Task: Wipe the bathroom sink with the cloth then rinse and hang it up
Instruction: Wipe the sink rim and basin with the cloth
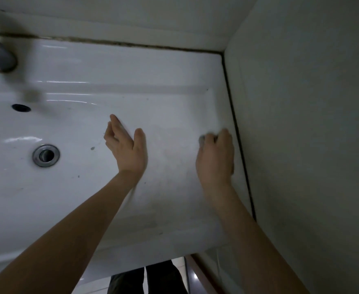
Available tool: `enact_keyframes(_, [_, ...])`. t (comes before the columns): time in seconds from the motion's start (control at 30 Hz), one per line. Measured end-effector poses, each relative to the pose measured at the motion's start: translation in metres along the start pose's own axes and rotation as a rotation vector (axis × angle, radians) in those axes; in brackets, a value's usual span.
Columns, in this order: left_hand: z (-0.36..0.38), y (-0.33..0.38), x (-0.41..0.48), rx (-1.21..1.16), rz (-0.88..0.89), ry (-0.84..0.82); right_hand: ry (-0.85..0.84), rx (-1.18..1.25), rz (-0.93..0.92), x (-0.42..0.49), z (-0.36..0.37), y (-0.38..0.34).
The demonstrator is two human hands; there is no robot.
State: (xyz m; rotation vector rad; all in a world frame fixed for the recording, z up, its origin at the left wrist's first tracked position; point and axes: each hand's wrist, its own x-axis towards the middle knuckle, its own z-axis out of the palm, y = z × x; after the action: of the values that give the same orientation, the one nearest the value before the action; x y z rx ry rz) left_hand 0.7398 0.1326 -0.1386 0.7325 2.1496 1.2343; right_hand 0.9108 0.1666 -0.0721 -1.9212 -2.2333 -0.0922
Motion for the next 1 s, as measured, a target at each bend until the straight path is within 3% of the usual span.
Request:
enact_keyframes(0.13, [-0.001, 0.002, 0.0, -0.011, 0.003, 0.011, 0.005, -0.049, -0.05, 0.036, 0.007, -0.009])
enact_keyframes(0.27, [-0.003, 0.006, 0.0, -0.038, -0.014, 0.007, -0.037, -0.068, -0.009, -0.028, -0.008, 0.009])
enact_keyframes(0.4, [-0.004, 0.008, 0.0, -0.025, -0.009, -0.004, -0.128, 0.274, 0.089, -0.07, -0.034, 0.025])
enact_keyframes(0.47, [-0.003, 0.006, 0.002, -0.015, 0.0, -0.004, -0.048, 0.467, 0.173, -0.048, -0.043, 0.022])
enact_keyframes(0.63, [-0.002, 0.002, 0.001, -0.029, 0.001, -0.003, 0.142, 0.487, 0.07, 0.06, -0.026, -0.002])
enact_keyframes(0.8, [-0.003, 0.003, 0.0, -0.029, -0.002, 0.011, 0.046, 0.229, -0.031, 0.102, 0.029, -0.039])
enact_keyframes(0.9, [-0.004, 0.004, 0.0, -0.035, -0.018, 0.001, 0.072, 0.352, -0.022, 0.088, 0.038, -0.056])
enact_keyframes(1.0, [-0.003, 0.005, -0.001, -0.043, -0.024, -0.006, -0.047, 0.581, -0.165, 0.077, 0.041, -0.086])
